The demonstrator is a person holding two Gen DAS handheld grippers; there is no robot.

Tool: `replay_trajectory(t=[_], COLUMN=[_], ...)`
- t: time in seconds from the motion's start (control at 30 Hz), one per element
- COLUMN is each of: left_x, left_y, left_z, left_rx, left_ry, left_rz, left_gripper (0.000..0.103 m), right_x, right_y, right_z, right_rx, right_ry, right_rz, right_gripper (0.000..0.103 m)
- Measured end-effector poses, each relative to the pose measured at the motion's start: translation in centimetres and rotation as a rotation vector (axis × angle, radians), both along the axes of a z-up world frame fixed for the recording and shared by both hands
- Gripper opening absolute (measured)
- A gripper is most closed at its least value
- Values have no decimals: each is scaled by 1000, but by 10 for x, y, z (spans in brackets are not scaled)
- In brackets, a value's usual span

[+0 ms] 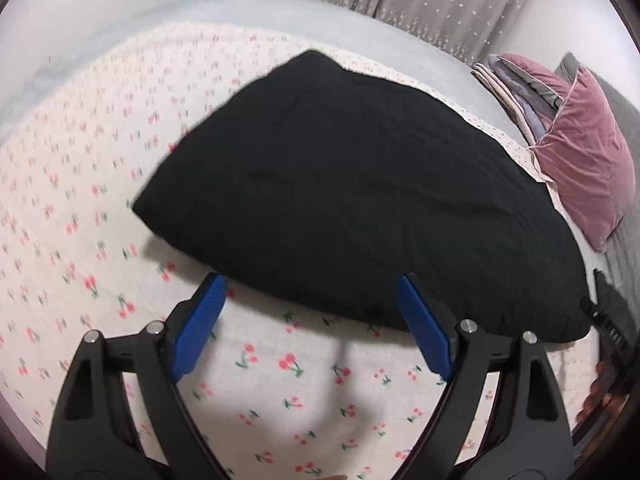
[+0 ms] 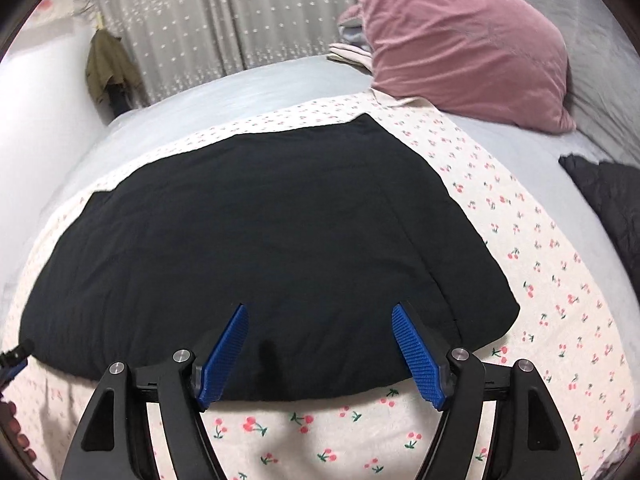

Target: Fold large clothes

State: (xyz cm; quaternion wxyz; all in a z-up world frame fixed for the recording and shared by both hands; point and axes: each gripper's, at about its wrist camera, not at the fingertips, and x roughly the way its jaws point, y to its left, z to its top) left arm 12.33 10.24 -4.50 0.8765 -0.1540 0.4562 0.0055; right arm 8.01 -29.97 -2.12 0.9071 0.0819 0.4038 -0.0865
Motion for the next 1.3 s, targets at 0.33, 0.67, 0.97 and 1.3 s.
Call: replay_trajectory(t=[0.33, 0.67, 0.97, 1.3], left_x=[6, 20, 43, 54], left_y=[9, 18, 27, 36], left_z=[-21, -32, -48, -50], left_rx=[-109, -240, -365, -342], left_ry=[22, -16, -56, -119], left_rz=[67, 95, 101, 195], left_gripper=[87, 87, 87, 47], right_x=[-2, 6, 13, 12], right_y=[13, 25, 36, 34], right_z=[-2, -11, -21, -23], right_rx=[-28, -36, -8, -17], right_ry=[2, 29, 57, 59], right_rz=[28, 52, 76, 95], right_gripper=[77, 77, 77, 77])
